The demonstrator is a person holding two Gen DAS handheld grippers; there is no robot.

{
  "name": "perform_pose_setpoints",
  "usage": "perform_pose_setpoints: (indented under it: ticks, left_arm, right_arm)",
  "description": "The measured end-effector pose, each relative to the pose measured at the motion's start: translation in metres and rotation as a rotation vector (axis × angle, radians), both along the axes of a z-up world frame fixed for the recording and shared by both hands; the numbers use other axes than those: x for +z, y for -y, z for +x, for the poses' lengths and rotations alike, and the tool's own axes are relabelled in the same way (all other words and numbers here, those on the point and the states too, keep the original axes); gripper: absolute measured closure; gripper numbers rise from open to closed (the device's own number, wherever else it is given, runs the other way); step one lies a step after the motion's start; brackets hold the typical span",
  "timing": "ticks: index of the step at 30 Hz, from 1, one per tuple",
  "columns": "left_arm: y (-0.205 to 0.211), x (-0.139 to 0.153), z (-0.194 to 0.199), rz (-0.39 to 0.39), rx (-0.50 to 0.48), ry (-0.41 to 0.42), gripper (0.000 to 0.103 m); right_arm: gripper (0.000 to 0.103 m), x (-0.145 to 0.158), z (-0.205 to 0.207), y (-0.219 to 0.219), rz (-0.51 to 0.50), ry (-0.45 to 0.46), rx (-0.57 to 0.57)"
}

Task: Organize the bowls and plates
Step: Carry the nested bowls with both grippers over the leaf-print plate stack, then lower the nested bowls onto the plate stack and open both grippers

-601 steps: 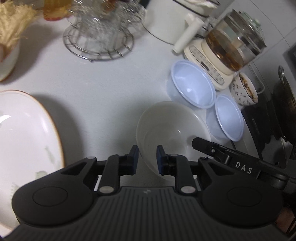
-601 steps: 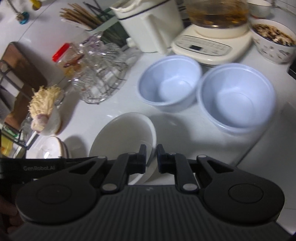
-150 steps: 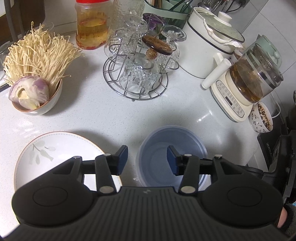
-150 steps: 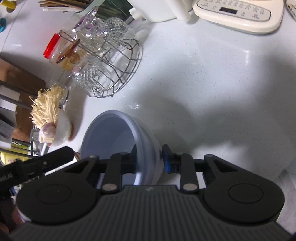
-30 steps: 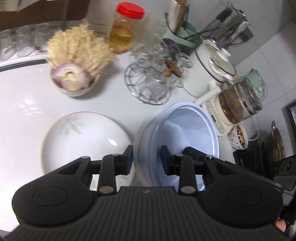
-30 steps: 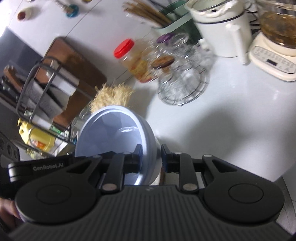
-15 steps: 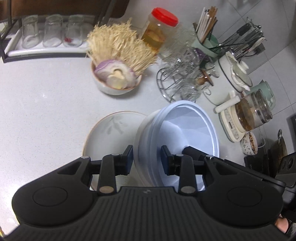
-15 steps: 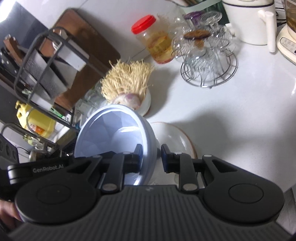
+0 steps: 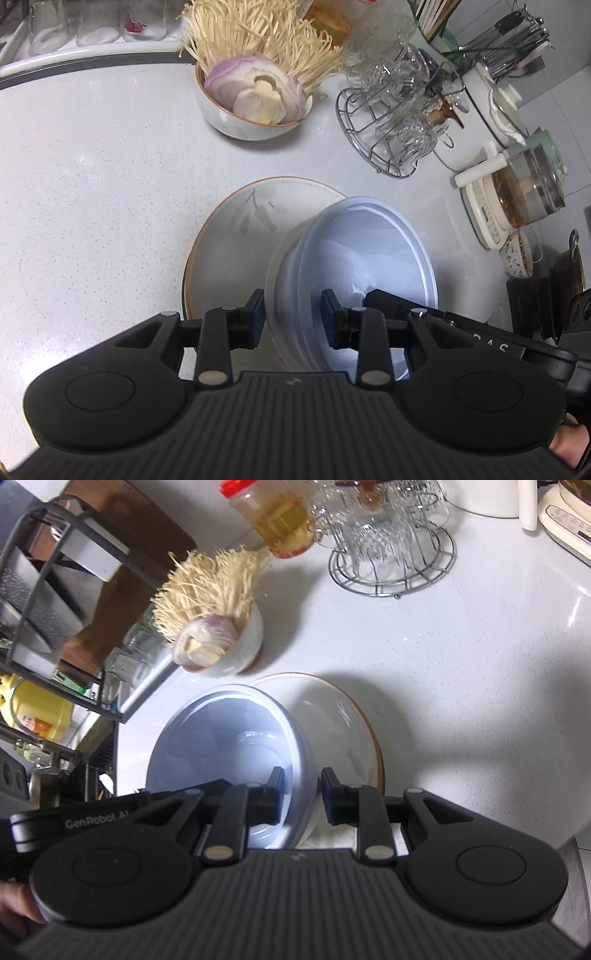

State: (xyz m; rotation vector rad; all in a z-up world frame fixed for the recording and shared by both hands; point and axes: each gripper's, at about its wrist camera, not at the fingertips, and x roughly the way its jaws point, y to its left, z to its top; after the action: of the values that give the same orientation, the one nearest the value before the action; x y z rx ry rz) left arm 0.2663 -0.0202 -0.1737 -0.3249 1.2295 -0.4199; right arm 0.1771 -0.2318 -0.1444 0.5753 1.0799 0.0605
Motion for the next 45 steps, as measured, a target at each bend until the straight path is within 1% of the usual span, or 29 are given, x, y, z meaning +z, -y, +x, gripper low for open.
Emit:
perform_pose_setpoints:
  ticks: [3, 8, 12, 14, 15, 16, 17, 22, 25, 27, 30, 34, 37, 45]
  left_arm:
    - [0.005, -0.003, 0.003, 0.009, -0.014, 0.000, 0.067]
    - [0.005, -0.008, 0.010, -0.003, -0.019, -0.020, 0.067]
    - [0.005, -0.005, 0.013, 0.005, -0.051, -0.020, 0.066]
    - [0.003, 0.001, 0.014, 0.011, -0.047, -0.004, 0.064]
    - [0.002, 0.006, 0.014, 0.015, -0.050, 0.010, 0.062]
    - [0.001, 0.010, 0.013, 0.023, -0.049, 0.023, 0.060]
    - [-0.001, 0.016, 0.012, 0.036, -0.044, 0.031, 0.060]
    - [-0.003, 0.042, 0.000, 0.045, -0.060, 0.084, 0.058]
    - [-0.002, 0.059, -0.009, 0.047, -0.090, 0.131, 0.058]
    - [-0.002, 0.073, -0.015, 0.062, -0.103, 0.170, 0.058]
    - [-0.007, 0.093, -0.029, 0.069, -0.086, 0.229, 0.058]
    - [-0.012, 0.112, -0.052, 0.095, -0.069, 0.285, 0.058]
    - [-0.013, 0.123, -0.068, 0.098, -0.052, 0.311, 0.058]
    - [-0.004, 0.143, -0.126, 0.112, 0.023, 0.367, 0.058]
  right_arm:
    - [0.078, -0.005, 0.003, 0.000, -0.008, -0.012, -0.006]
    - [0.078, -0.010, 0.008, 0.005, -0.001, -0.038, -0.031]
    - [0.078, -0.010, 0.007, 0.006, -0.004, -0.044, -0.041]
    - [0.076, -0.006, 0.006, 0.004, -0.016, -0.036, -0.044]
    - [0.067, -0.003, 0.005, 0.003, -0.024, -0.024, -0.040]
    - [0.055, -0.001, 0.004, 0.003, -0.034, -0.007, -0.037]
    - [0.052, 0.002, 0.003, 0.003, -0.053, 0.008, -0.040]
    - [0.052, 0.020, -0.013, 0.002, -0.108, 0.062, -0.057]
    - [0.052, 0.035, -0.025, -0.004, -0.144, 0.113, -0.063]
    - [0.052, 0.047, -0.030, -0.008, -0.168, 0.143, -0.072]
    - [0.052, 0.065, -0.040, -0.010, -0.198, 0.191, -0.104]
    - [0.052, 0.086, -0.059, -0.012, -0.209, 0.263, -0.134]
    - [0.052, 0.099, -0.074, -0.015, -0.209, 0.309, -0.122]
    - [0.052, 0.123, -0.112, -0.009, -0.252, 0.402, -0.028]
